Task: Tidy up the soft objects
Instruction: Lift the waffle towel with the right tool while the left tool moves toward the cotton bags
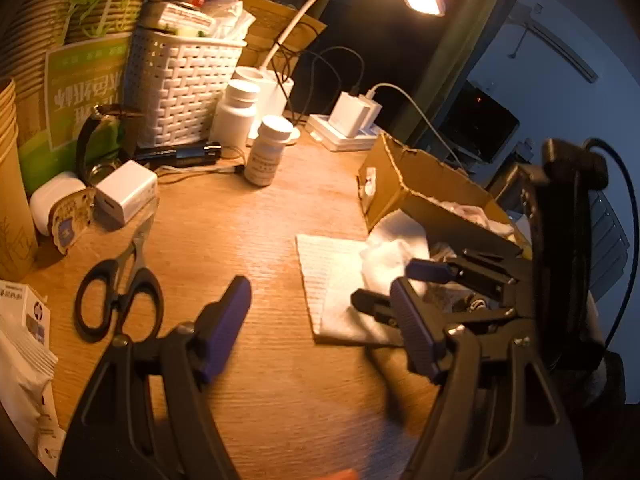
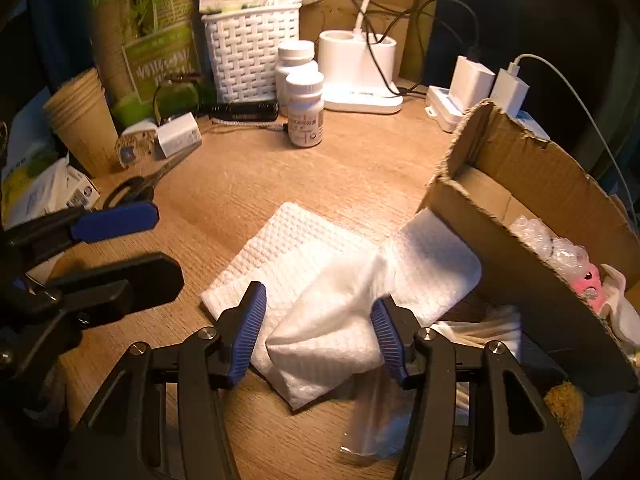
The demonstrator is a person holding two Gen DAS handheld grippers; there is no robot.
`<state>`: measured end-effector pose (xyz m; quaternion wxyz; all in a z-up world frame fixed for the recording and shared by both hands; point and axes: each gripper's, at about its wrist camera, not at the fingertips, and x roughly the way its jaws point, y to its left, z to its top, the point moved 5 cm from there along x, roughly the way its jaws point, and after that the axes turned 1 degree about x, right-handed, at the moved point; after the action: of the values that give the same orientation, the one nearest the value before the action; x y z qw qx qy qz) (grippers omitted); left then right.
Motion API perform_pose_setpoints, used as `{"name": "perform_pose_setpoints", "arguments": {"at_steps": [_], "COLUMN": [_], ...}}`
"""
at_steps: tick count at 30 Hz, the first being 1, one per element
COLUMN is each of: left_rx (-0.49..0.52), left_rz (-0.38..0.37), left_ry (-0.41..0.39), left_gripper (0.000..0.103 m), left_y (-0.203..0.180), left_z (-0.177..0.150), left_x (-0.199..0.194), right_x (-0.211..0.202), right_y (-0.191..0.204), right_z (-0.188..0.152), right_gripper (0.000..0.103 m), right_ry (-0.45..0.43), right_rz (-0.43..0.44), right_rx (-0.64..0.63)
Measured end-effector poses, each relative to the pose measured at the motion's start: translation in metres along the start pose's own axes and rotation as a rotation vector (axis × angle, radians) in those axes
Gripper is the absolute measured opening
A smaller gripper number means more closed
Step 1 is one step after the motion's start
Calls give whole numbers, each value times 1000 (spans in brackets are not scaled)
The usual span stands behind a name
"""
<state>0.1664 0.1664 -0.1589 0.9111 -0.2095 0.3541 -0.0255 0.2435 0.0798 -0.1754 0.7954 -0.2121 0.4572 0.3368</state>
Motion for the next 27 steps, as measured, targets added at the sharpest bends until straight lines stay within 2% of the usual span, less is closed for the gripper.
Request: {"name": "perform_pose_setpoints", "arguments": {"at_steps": [2, 9, 10, 12, 13, 14, 16, 20, 27], "left_rx": [-2, -14, -14, -14, -13, -12, -7, 14, 62], "left_rz": [3, 29, 36, 48, 51, 53, 60, 71, 72], "left_ry": [-2, -13, -13, -19, -22, -25, -32, -45, -46], "left_gripper": [73, 73, 73, 73, 73, 73, 73, 73, 73], "left_y": [1, 5, 5, 4, 3, 3, 0, -12, -41], "left_z": [1, 1, 1, 0, 1, 1, 2, 5, 8], "left_x": [-1, -5, -6, -8, -9, -10, -13, -16, -12], "right_x": [5, 5, 5, 3, 2, 1, -3, -31, -98], "right_y": [2, 1, 2, 6, 7, 8, 10, 2, -36], "right_z": [-1, -5, -4, -5, -6, -6, -8, -8, -11], "right_gripper": [57, 56, 52, 34, 18, 12, 10, 10, 10], "right_ry": [17, -12, -14, -21, -24, -24, -25, -97, -238], "right_rz": [-7, 21, 24, 39, 42, 46, 74, 112, 81], "right_rx": [-12, -12, -15, -26, -32, -35, -37, -6, 62]}}
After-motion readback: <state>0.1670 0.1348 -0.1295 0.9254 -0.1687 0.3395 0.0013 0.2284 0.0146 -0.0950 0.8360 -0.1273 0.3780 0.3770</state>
